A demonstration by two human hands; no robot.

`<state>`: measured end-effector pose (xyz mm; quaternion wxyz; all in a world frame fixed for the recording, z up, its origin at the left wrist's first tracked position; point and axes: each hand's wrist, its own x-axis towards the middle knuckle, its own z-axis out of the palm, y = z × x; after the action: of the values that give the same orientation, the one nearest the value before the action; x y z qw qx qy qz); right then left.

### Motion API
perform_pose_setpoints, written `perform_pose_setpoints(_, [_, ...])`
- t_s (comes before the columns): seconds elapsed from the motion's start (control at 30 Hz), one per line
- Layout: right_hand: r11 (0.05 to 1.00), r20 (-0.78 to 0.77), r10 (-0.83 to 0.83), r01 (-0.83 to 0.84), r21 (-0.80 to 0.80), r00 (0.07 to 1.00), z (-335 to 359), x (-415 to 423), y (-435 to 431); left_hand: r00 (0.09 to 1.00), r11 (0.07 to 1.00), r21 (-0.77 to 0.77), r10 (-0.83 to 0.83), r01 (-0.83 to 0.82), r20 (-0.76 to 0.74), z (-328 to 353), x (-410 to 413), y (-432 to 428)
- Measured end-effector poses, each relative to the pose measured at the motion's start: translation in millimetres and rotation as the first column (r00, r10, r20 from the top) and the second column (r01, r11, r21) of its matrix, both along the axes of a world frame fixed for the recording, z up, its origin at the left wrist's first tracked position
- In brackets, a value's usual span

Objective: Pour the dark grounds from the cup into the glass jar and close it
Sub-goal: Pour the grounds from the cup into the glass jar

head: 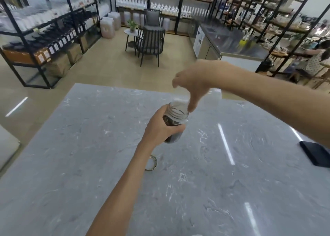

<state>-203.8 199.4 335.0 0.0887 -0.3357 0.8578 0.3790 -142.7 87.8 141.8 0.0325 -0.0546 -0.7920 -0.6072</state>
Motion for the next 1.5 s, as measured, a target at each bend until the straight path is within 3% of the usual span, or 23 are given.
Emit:
perform_pose_setpoints(0.07, [0.920,0.249,-0.145,0.223,-0.322,0.958,-12,-5,34,1.000,0.999,0.040,-0.010,0.010,0.016,-14,10,-13])
perform_pose_setpoints(0.17, [0.573,0.646,-0.136,0.592,-0.567,0.751,-62,5,81,0.998,0.991,0.136,0.005,-0.012,0.055,-40,28,-33])
perform_pose_setpoints(0.27, [0.208,0.790,0.015,0.771,-0.602,0.613,-140,30,110,0.997,0.994,0.112,-0.014,0.006,0.075,-63,48,-52])
perform_pose_setpoints(0.33, [0.012,0.817,0.073,0.819,-0.574,0.572,-189,54,117,0.994,0.997,0.076,-0.033,0.025,0.107,-79,60,-62])
perform_pose_setpoints(0.43, [-0.096,0.850,0.097,0.855,-0.510,0.518,-242,87,118,0.983,0.999,0.006,-0.043,0.043,0.177,-101,76,-69])
perform_pose_setpoints(0.5, [-0.096,0.855,0.095,0.860,-0.501,0.509,-262,101,119,0.976,0.997,-0.028,-0.068,0.076,0.209,-115,82,-72])
perform_pose_setpoints(0.57, [-0.041,0.827,0.064,0.829,-0.557,0.559,-274,108,122,0.969,0.989,-0.083,-0.098,0.119,0.225,-123,84,-75])
perform_pose_setpoints(0.7, [0.334,0.690,-0.045,0.662,-0.671,0.722,-289,116,119,0.959,0.954,-0.215,-0.155,0.208,0.236,-137,84,-83])
perform_pose_setpoints(0.87, [0.474,0.553,-0.118,0.536,-0.698,0.825,-312,124,116,0.939,0.917,-0.277,-0.209,0.286,0.274,-161,95,-97])
perform_pose_setpoints(0.97, [0.493,0.540,-0.136,0.529,-0.690,0.831,-323,126,117,0.927,0.893,-0.306,-0.244,0.329,0.284,-169,96,-99])
perform_pose_setpoints(1.17, [0.414,0.621,-0.121,0.608,-0.677,0.774,-335,127,122,0.935,0.906,-0.297,-0.219,0.301,0.278,-181,100,-104])
perform_pose_setpoints(1.5, [0.448,0.640,-0.154,0.631,-0.633,0.753,-345,123,129,0.924,0.911,-0.271,-0.226,0.312,0.307,-186,103,-106])
